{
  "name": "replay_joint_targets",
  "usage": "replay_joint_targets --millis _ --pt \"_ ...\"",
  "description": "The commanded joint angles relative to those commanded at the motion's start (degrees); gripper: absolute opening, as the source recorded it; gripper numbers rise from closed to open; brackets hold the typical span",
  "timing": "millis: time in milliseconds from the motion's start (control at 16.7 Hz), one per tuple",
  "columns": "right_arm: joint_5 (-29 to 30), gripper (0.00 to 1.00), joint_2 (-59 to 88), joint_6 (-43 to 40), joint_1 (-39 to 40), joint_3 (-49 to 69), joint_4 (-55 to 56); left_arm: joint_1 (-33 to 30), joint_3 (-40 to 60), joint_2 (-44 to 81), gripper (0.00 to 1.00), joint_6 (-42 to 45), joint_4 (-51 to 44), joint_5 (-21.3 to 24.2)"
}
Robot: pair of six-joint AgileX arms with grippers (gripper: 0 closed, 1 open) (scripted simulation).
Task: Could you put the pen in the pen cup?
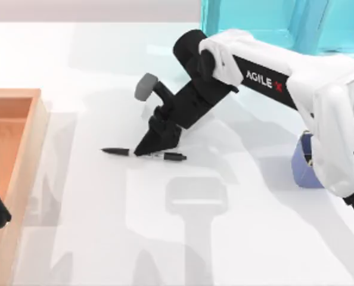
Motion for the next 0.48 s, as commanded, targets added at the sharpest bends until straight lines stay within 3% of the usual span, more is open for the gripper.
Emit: replay_joint_targets --millis 480 --pt "0.2 0.00 -5.8 1.8 0.1 -2.8 1.2 0.0 0.0 0.0 1.00 0.0 0.0 0.0"
